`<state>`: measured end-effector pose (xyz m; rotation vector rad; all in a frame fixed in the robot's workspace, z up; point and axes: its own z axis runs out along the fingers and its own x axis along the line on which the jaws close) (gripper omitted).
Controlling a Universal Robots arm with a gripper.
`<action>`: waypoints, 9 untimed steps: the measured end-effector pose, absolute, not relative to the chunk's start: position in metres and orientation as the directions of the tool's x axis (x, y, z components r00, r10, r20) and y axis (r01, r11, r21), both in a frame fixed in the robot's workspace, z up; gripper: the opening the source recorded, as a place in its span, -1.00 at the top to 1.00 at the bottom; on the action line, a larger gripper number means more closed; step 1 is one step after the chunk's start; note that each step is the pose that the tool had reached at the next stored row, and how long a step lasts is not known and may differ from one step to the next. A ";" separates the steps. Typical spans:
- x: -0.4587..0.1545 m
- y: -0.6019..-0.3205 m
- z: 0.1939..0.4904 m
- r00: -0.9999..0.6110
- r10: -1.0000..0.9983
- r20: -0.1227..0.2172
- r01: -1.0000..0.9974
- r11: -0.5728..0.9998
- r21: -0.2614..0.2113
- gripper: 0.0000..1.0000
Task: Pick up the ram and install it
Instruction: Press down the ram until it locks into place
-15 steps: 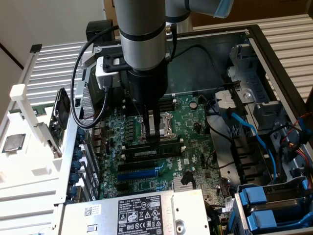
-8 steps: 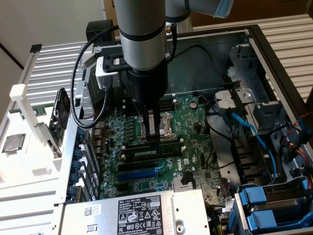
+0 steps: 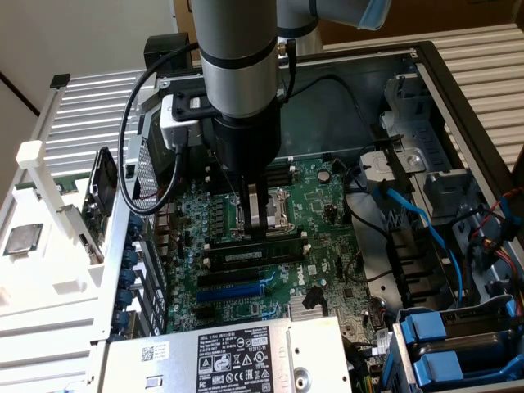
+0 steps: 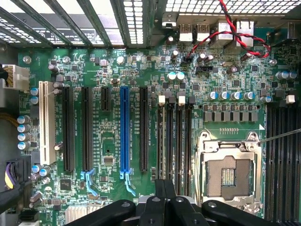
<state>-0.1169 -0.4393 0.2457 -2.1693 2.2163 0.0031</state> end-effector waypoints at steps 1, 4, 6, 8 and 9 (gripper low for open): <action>-0.117 -0.439 0.246 -0.021 -0.999 -0.030 -0.999 0.022 -0.027 0.79; -0.117 -0.439 0.246 -0.021 -0.999 -0.030 -0.999 0.022 -0.027 0.79; -0.117 -0.438 0.246 -0.021 -0.999 -0.030 -0.999 0.022 -0.027 0.79; -0.117 -0.436 0.245 -0.021 -0.999 -0.030 -0.999 0.022 -0.027 0.79; -0.117 -0.435 0.245 -0.021 -0.999 -0.030 -0.999 0.022 -0.027 0.79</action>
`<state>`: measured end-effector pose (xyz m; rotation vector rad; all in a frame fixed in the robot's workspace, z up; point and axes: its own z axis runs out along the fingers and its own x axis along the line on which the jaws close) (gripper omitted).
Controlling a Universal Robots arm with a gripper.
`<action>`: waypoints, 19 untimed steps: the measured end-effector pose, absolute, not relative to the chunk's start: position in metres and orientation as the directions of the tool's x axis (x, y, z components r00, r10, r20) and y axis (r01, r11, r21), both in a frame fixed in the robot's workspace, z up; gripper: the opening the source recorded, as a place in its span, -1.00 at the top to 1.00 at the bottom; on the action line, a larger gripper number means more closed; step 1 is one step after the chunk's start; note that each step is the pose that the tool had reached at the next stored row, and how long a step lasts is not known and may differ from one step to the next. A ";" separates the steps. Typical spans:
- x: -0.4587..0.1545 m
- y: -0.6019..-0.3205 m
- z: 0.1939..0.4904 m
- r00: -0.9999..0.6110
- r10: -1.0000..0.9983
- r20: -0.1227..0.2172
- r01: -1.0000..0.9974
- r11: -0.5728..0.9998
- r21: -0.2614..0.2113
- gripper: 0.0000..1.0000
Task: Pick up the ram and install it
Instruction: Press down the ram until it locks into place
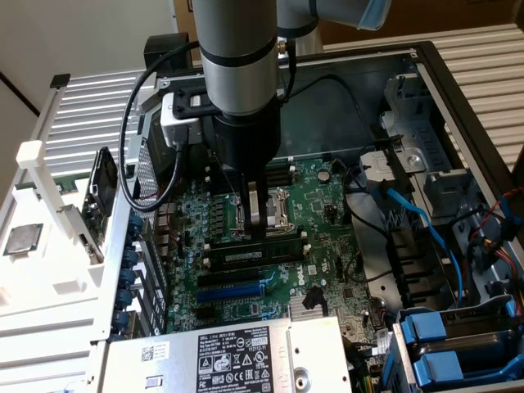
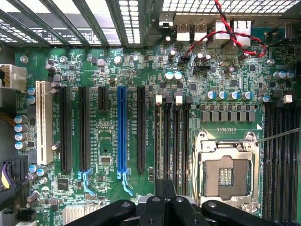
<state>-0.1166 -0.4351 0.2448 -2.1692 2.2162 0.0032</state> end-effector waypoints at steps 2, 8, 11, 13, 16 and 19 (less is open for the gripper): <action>-0.117 -0.435 0.245 -0.021 -0.999 -0.030 -0.999 0.022 -0.027 0.79; -0.117 -0.435 0.242 -0.021 -0.999 -0.030 -0.999 0.022 -0.027 0.79; -0.117 -0.435 0.240 -0.021 -0.999 -0.030 -0.999 0.022 -0.027 0.79; -0.117 -0.435 0.239 -0.021 -0.999 -0.030 -0.999 0.022 -0.027 0.79; -0.117 -0.435 0.238 -0.021 -0.999 -0.030 -0.999 0.022 -0.027 0.79; -0.116 -0.435 0.237 -0.021 -0.999 -0.030 -0.999 0.022 -0.027 0.79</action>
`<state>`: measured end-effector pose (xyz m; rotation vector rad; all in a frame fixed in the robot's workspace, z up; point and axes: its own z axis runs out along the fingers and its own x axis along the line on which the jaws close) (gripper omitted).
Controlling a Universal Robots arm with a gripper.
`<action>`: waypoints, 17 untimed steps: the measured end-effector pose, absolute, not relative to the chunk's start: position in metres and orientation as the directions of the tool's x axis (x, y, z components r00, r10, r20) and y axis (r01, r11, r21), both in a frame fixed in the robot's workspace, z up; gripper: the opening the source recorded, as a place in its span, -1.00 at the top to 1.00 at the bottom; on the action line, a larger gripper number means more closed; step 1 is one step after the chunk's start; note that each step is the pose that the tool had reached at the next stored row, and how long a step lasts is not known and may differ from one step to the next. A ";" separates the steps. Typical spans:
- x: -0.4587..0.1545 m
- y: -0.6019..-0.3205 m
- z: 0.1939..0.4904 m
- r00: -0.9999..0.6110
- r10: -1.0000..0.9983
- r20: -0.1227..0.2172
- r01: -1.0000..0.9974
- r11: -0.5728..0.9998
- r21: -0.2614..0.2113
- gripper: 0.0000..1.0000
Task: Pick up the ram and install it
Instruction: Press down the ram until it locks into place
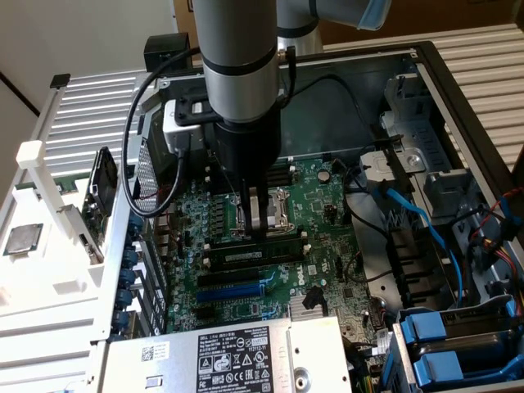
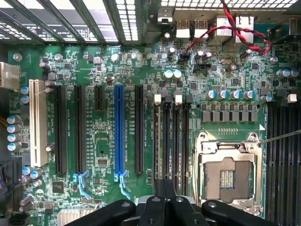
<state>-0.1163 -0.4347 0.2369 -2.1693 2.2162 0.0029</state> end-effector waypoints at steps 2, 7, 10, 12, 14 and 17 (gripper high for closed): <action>-0.116 -0.435 0.236 -0.021 -0.999 -0.030 -0.999 0.022 -0.027 0.79; -0.116 -0.435 0.234 -0.021 -0.999 -0.030 -0.999 0.022 -0.027 0.79; -0.116 -0.435 0.233 -0.021 -0.999 -0.030 -0.999 0.022 -0.027 0.79; -0.116 -0.435 0.232 -0.021 -0.999 -0.030 -0.999 0.022 -0.027 0.79; -0.116 -0.435 0.232 -0.021 -0.999 -0.029 -0.999 0.022 -0.027 0.79; -0.116 -0.435 0.232 -0.021 -0.999 -0.027 -0.999 0.022 -0.027 0.79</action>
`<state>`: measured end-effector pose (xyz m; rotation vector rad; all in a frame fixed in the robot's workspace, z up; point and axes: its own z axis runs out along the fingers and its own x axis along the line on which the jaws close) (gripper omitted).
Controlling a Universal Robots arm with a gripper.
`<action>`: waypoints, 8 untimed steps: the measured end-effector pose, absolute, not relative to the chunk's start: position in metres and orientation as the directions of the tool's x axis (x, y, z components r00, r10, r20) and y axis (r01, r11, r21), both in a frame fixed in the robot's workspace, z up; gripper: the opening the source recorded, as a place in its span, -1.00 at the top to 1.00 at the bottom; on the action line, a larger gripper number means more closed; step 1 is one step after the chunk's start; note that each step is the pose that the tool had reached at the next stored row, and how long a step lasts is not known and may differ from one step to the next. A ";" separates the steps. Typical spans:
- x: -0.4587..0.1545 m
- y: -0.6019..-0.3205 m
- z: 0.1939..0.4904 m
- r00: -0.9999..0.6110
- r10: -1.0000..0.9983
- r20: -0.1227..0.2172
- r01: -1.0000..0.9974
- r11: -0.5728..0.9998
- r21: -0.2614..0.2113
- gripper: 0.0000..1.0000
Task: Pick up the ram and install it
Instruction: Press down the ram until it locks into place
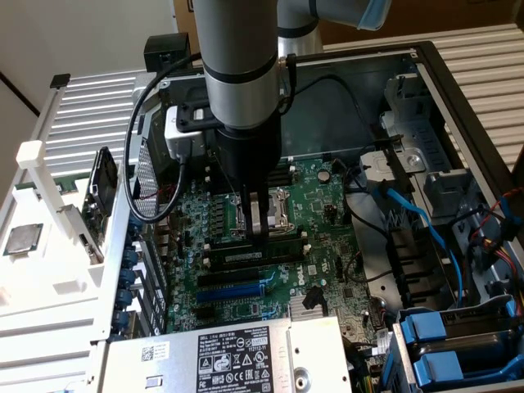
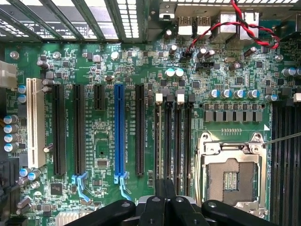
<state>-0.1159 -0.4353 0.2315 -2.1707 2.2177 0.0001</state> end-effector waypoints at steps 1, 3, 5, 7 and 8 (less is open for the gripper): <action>-0.116 -0.435 0.231 -0.021 -0.999 -0.027 -0.999 0.022 -0.027 0.79; -0.116 -0.435 0.231 -0.021 -0.999 -0.026 -0.999 0.022 -0.027 0.79; -0.116 -0.435 0.230 -0.021 -0.999 -0.026 -0.999 0.022 -0.027 0.79; -0.116 -0.435 0.229 -0.021 -0.999 -0.026 -0.999 0.022 -0.027 0.79; -0.116 -0.435 0.229 -0.021 -0.999 -0.026 -0.999 0.022 -0.027 0.79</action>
